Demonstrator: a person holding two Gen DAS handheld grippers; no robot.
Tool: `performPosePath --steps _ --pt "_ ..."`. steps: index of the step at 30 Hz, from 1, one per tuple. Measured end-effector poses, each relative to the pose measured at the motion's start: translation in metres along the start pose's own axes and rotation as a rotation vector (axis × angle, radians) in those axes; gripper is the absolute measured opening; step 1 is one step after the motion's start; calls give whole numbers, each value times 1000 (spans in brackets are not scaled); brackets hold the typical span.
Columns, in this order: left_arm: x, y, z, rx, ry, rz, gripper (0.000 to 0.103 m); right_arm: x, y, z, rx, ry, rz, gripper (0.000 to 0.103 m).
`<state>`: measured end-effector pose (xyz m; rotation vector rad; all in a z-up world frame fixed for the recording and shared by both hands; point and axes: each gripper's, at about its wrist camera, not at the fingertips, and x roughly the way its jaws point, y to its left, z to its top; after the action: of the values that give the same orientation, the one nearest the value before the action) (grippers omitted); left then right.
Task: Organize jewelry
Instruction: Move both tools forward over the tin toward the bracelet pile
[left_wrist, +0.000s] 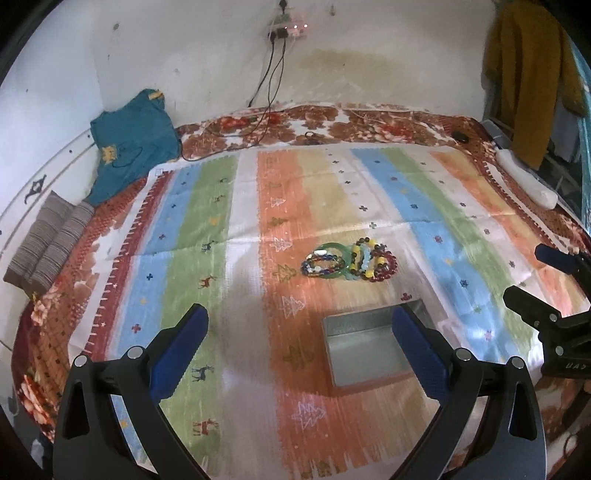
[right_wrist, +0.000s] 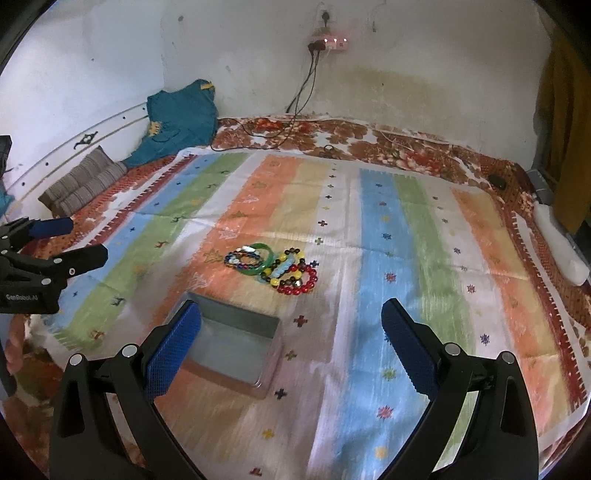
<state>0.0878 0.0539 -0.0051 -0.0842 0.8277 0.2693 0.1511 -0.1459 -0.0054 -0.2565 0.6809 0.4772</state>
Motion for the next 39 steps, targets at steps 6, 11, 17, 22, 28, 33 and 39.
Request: performPosePath --steps 6,11,17,22,28,33,39 --pt "15 -2 12 16 13 31 98 15 -7 11 11 23 -9 99" --pt "25 -1 19 22 26 49 98 21 -9 15 21 31 -5 99" --pt "44 8 32 -40 67 21 98 26 -10 22 23 26 -2 99" --pt "58 10 37 -48 83 34 98 38 -12 28 24 54 -9 99" --pt "73 12 43 -48 110 28 98 62 -23 34 62 114 18 99" --pt "88 6 49 -20 128 41 98 79 -31 37 91 140 16 99" --pt "106 10 54 -29 157 49 98 97 -32 41 82 166 8 99"
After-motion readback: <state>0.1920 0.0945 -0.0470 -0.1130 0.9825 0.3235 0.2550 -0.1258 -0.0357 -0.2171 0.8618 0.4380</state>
